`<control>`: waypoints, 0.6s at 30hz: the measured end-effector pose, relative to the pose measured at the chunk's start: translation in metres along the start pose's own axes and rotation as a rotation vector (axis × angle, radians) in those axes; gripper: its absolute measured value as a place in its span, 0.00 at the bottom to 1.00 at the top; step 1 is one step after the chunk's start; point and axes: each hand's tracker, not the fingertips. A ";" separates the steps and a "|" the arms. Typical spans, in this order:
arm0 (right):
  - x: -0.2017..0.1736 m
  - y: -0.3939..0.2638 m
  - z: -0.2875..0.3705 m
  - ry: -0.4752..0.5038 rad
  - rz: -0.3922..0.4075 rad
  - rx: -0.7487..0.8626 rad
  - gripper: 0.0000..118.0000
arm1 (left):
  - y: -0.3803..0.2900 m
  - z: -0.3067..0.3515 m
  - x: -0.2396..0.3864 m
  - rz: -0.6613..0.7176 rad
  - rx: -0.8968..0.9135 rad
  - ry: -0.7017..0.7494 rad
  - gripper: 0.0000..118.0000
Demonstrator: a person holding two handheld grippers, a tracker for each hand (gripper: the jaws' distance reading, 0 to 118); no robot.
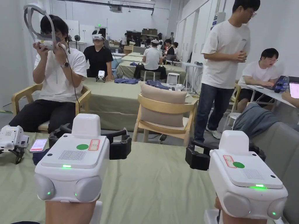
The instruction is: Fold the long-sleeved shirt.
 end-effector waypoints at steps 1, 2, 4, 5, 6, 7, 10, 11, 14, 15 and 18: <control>0.000 0.000 0.000 -0.001 0.002 0.001 1.00 | 0.000 0.000 0.000 0.002 0.001 0.002 0.94; 0.000 0.001 0.001 -0.001 0.003 0.001 1.00 | 0.000 0.000 0.000 0.008 -0.001 -0.002 0.94; 0.000 0.001 0.001 0.007 0.002 0.003 1.00 | -0.001 -0.004 -0.002 0.018 -0.010 -0.009 0.94; 0.000 0.001 0.001 0.008 0.002 0.003 1.00 | -0.002 -0.005 -0.003 0.017 -0.010 -0.009 0.94; 0.000 0.001 0.002 0.008 0.002 0.004 1.00 | -0.002 -0.005 -0.002 0.014 -0.010 -0.008 0.94; 0.000 0.002 0.002 0.008 0.003 0.005 1.00 | -0.002 -0.006 -0.002 0.012 -0.010 -0.007 0.94; 0.000 0.002 0.003 0.009 0.005 0.009 1.00 | -0.002 -0.003 -0.002 0.022 -0.011 -0.015 0.94; 0.000 0.002 0.003 0.010 0.001 0.010 1.00 | -0.002 -0.003 -0.002 0.024 -0.013 -0.016 0.94; 0.000 0.002 0.004 0.009 0.001 0.015 1.00 | -0.003 -0.003 -0.003 0.020 -0.015 -0.010 0.94; 0.000 0.002 0.004 0.012 0.003 0.014 1.00 | -0.003 -0.003 -0.003 0.021 -0.014 -0.009 0.94; 0.000 0.002 0.004 0.021 0.002 0.007 1.00 | -0.003 -0.002 -0.005 0.027 -0.017 -0.009 0.94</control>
